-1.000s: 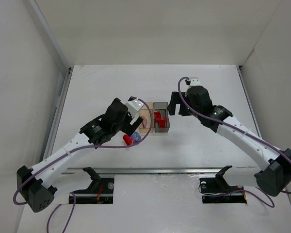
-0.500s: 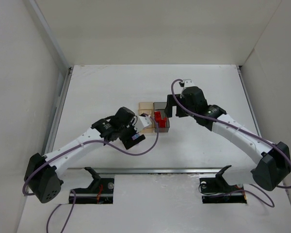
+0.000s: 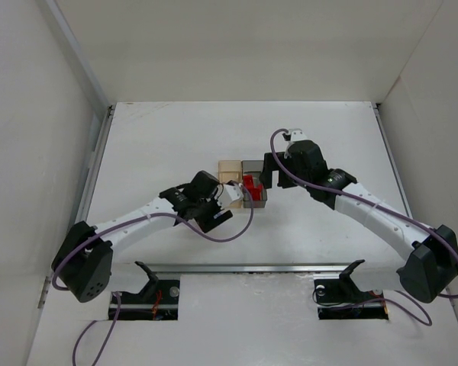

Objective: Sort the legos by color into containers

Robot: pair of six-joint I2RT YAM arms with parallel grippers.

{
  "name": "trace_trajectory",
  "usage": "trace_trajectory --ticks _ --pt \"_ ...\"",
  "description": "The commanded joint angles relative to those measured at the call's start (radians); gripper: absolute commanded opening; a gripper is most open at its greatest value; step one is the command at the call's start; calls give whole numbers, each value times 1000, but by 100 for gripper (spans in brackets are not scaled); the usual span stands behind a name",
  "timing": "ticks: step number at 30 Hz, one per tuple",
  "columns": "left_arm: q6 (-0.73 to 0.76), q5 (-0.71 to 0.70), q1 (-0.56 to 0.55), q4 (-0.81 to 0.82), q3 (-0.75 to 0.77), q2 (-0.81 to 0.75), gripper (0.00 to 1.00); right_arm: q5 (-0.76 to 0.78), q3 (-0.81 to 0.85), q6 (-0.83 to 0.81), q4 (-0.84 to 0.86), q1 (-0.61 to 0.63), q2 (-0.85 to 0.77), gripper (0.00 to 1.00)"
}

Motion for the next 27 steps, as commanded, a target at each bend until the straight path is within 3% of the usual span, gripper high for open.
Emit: trace_trajectory --ticks 1,9,12,14,17,19,20,23,27 --pt "-40 7 3 55 -3 31 74 -5 1 7 48 8 -21 100" --pt "-6 25 22 21 -35 45 63 4 1 7 48 8 -21 100" --pt "-6 35 22 21 -35 45 48 4 1 7 48 8 -11 100" --pt "-6 35 22 21 -35 54 32 4 1 7 48 8 -11 100" --pt "-6 44 31 21 -26 63 21 13 1 7 48 8 -11 100" --pt "-6 53 31 21 -17 63 4 13 1 7 48 8 -11 100" --pt "-6 53 31 21 -8 52 0 13 1 7 48 8 -11 100" --pt "-6 53 31 -17 -8 31 0 13 1 7 48 8 -11 100" --pt "17 25 40 -77 5 -116 0 -45 22 -20 48 8 -11 100"
